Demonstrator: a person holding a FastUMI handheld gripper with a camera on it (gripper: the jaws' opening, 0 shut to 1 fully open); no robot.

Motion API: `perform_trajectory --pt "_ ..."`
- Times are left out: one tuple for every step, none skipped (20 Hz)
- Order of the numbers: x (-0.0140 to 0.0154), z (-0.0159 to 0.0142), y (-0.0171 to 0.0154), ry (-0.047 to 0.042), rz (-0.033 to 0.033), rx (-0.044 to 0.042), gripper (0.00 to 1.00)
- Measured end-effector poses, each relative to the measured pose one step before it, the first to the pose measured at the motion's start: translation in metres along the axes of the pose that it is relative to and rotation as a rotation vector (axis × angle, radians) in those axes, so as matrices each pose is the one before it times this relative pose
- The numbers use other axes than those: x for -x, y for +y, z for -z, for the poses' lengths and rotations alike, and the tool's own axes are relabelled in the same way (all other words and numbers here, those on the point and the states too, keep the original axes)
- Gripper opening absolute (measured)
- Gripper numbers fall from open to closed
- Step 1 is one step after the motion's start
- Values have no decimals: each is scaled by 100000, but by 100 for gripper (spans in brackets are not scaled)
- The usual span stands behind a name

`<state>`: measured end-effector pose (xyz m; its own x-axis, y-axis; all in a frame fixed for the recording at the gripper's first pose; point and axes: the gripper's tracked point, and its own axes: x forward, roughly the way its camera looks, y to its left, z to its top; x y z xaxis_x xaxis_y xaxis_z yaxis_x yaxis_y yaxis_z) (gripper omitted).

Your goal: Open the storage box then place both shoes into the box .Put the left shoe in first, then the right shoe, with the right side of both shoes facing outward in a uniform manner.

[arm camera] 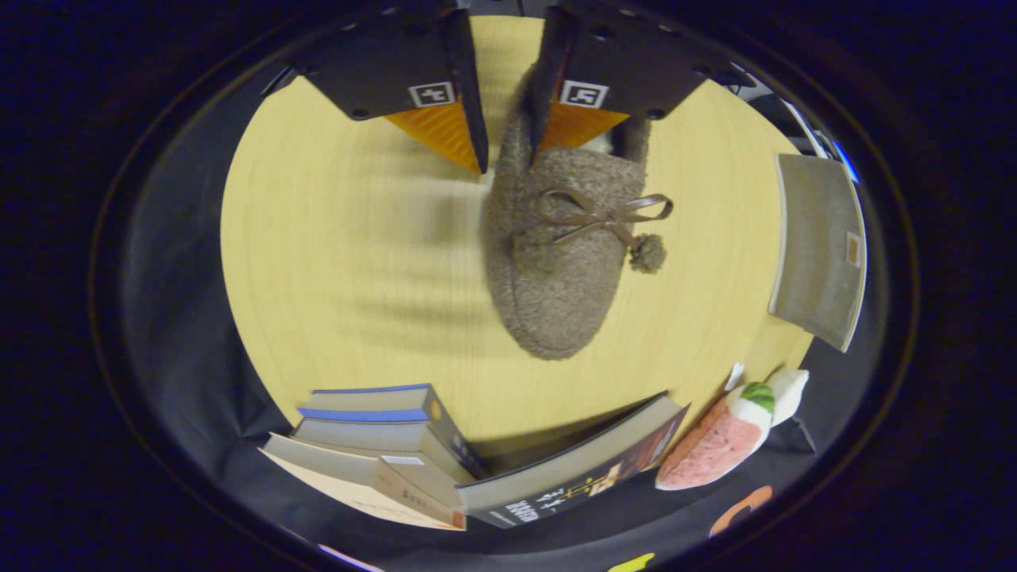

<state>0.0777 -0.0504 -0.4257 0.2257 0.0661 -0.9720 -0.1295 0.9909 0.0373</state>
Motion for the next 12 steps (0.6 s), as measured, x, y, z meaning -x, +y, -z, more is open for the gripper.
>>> perform_trajectory --pt "-58 -117 102 -216 438 2752 18" --pt "-2 -59 -53 -1277 -4 2459 18" --pt "421 -123 -75 -1402 -22 406 18" --pt "-466 295 -74 -394 -889 -2324 11" --pt "182 19 10 -845 -870 -791 3" --pt "-44 20 -33 -521 -699 -1059 3" --pt "65 -32 124 -876 -889 -1700 3" --pt "71 85 144 -317 -1289 -1544 3" --pt "102 -31 265 -671 -1863 -1603 3" --pt "54 359 641 754 -3279 -2171 3" --pt "143 568 753 1641 -3248 -1790 3" --pt "182 563 626 1362 -2281 -2299 3"
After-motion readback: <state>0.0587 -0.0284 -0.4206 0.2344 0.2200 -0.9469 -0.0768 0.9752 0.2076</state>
